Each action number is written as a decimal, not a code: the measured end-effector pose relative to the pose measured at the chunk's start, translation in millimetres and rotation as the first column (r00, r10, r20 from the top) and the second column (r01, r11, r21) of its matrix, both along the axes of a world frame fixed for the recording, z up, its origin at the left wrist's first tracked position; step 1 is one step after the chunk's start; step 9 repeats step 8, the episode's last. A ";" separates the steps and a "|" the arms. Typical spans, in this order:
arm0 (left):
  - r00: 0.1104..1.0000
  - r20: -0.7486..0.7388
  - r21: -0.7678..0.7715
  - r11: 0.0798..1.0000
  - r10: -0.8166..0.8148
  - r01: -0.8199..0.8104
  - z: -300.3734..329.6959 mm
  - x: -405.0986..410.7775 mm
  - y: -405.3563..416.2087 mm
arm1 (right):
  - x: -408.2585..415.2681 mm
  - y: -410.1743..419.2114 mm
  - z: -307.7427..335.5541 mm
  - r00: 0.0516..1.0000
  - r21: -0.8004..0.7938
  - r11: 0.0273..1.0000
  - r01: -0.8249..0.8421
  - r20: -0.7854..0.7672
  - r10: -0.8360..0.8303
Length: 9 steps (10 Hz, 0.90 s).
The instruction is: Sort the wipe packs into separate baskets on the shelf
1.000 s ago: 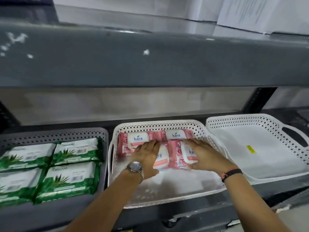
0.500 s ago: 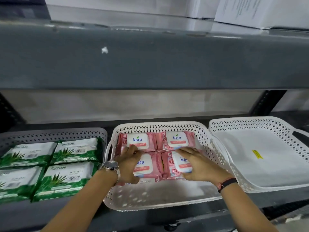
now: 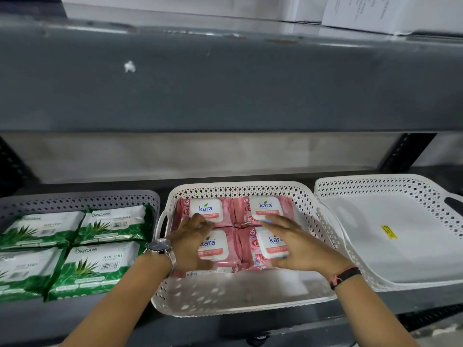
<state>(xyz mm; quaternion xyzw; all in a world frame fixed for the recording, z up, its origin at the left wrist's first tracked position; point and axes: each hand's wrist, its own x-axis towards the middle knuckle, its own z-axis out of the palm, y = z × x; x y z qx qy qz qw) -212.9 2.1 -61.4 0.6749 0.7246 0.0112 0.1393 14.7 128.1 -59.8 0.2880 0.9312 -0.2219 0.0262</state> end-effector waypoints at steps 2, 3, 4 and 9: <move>0.960 0.141 0.235 0.934 0.243 -0.271 -4.8 18.7 32.0 | -42.3 16.9 8.7 0.973 0.304 0.932 0.195 -0.179 -0.145; 0.950 0.035 0.158 0.936 0.312 -0.313 -24.3 26.6 41.0 | -58.9 17.9 -14.5 0.989 0.231 0.965 0.122 0.052 -0.137; 0.943 0.022 0.149 0.931 0.333 -0.332 -34.5 24.5 41.1 | -62.4 20.5 -30.1 0.988 0.220 0.967 0.129 0.054 -0.145; 0.957 -0.044 0.209 0.940 0.286 -0.271 -19.6 31.5 40.3 | -59.8 20.5 -26.1 0.988 0.257 0.955 0.150 -0.077 -0.134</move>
